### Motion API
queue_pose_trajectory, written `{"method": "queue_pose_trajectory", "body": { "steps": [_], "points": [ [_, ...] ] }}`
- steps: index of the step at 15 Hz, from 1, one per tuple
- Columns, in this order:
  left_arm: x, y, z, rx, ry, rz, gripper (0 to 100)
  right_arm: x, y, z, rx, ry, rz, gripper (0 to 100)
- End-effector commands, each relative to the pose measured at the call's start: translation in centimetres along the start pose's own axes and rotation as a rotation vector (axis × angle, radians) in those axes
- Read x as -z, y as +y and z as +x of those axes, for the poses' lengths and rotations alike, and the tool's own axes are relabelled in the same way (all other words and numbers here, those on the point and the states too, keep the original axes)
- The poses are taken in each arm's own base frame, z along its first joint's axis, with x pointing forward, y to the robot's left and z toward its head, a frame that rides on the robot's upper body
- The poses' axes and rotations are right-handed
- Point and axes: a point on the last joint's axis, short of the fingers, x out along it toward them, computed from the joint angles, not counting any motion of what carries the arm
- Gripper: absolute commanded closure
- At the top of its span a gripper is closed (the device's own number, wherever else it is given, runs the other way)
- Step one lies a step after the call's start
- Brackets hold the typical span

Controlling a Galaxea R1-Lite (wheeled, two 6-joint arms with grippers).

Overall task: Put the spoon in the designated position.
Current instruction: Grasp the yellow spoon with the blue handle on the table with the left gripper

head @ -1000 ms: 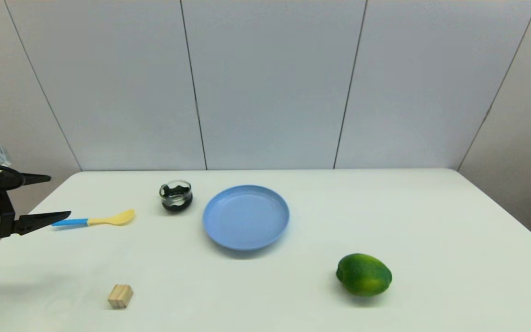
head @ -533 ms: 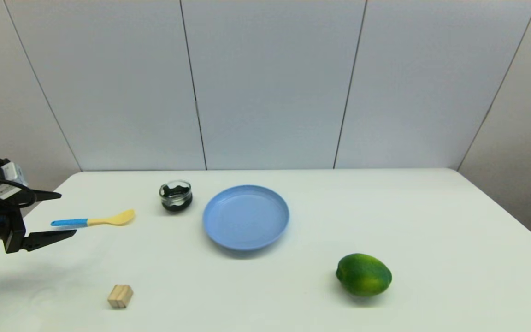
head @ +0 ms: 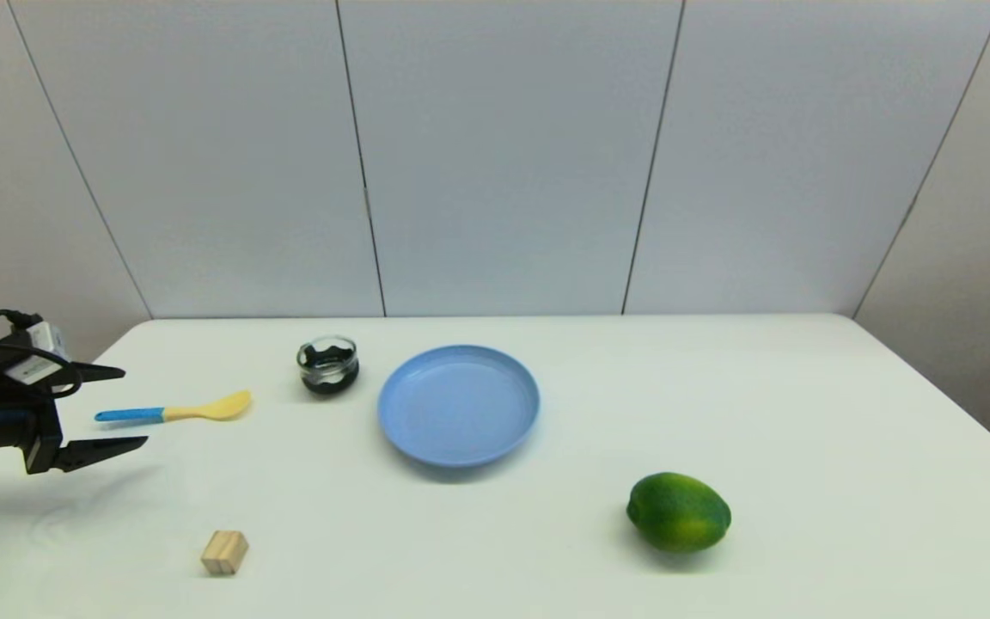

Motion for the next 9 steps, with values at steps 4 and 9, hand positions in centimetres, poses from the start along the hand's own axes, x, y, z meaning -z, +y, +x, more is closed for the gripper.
{"method": "queue_pose_trajectory", "body": {
  "steps": [4,9],
  "points": [
    [0.7,2.0,3.7,0.071,-0.023,0.02,0,0.0,0.0,0.0,0.0,0.001,0.0,0],
    [0.2,2.1,4.1,0.157,-0.001,-0.071,0,0.0,0.0,0.0,0.0,0.001,0.0,0]
  ]
}}
